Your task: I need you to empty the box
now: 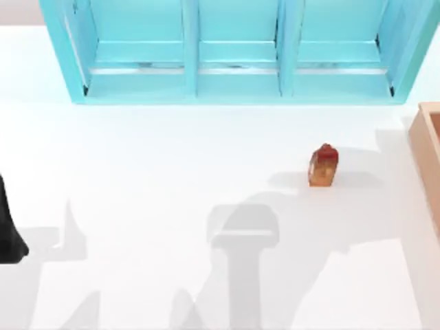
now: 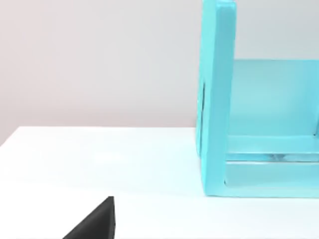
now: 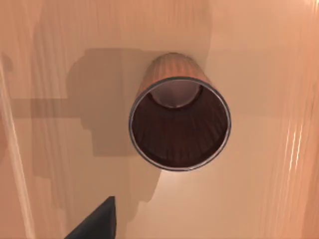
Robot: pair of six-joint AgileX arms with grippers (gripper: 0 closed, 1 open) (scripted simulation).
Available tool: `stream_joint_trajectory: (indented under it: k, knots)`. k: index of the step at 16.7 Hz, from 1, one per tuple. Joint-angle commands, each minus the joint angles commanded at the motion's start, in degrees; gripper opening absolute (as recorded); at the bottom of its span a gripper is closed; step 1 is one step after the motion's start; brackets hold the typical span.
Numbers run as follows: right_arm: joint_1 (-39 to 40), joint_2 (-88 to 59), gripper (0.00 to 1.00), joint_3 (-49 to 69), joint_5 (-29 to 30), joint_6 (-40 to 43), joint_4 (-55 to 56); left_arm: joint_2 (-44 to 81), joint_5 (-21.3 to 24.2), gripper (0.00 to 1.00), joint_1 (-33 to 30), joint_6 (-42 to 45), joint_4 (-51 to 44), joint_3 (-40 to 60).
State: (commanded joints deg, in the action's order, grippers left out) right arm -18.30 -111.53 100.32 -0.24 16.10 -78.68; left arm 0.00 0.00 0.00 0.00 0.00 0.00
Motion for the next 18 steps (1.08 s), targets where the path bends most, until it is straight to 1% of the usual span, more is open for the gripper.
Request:
stream_joint_trajectory:
  k: [3, 9, 11, 15, 18]
  knots:
    - [-0.02, -0.52, 1.0, -3.85, -0.06, -0.11, 4.0, 0.0, 0.0, 1.0, 0.0, 0.0, 0.0, 0.0]
    - [0.08, -2.59, 1.0, -16.85, -0.04, -0.23, 19.64, 0.0, 0.0, 1.0, 0.0, 0.0, 0.0, 0.0]
    - [0.09, -2.92, 1.0, -18.49, -0.03, -0.24, 21.36, 0.0, 0.0, 1.0, 0.0, 0.0, 0.0, 0.0]
    - [0.09, -2.93, 1.0, -18.53, -0.03, -0.24, 21.42, 0.0, 0.0, 1.0, 0.0, 0.0, 0.0, 0.0]
    - [0.09, -2.93, 0.77, -18.53, -0.03, -0.24, 21.42, 0.0, 0.0, 1.0, 0.0, 0.0, 0.0, 0.0]
